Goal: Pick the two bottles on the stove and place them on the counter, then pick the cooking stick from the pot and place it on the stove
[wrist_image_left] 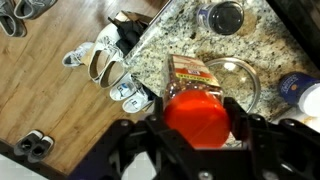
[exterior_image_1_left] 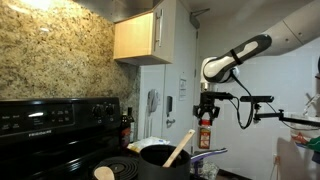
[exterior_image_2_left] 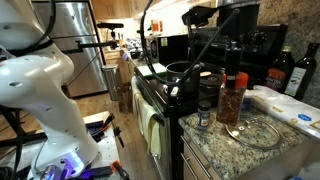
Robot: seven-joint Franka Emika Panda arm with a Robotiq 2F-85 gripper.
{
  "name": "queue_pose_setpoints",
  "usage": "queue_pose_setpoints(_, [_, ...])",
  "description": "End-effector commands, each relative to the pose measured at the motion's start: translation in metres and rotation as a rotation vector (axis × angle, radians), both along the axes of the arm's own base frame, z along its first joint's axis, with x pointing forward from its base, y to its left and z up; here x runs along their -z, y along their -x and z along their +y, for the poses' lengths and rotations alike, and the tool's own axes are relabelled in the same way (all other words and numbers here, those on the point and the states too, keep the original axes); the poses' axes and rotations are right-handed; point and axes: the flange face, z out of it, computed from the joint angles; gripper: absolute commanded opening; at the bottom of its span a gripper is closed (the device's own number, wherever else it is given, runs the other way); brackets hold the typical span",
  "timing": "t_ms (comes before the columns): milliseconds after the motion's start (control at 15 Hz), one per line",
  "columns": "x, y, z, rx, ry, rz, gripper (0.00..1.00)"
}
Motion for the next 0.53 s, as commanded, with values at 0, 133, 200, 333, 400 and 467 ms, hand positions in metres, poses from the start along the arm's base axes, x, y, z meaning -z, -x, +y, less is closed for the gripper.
queue_pose_setpoints(0, [0.021, -0.003, -0.008, -0.002, -0.018, -0.005, 0.36])
queue_pose_setpoints(133, [0.032, -0.004, -0.012, 0.008, -0.02, 0.01, 0.36])
queue_pose_setpoints(200, [0.038, -0.004, -0.013, 0.017, -0.023, 0.013, 0.36])
queue_pose_setpoints(333, [0.048, -0.004, -0.012, 0.033, -0.034, 0.011, 0.36])
queue_pose_setpoints(400, [0.054, -0.004, -0.011, 0.042, -0.041, 0.004, 0.36])
queue_pose_setpoints(467, [0.059, -0.004, -0.009, 0.052, -0.047, -0.008, 0.36])
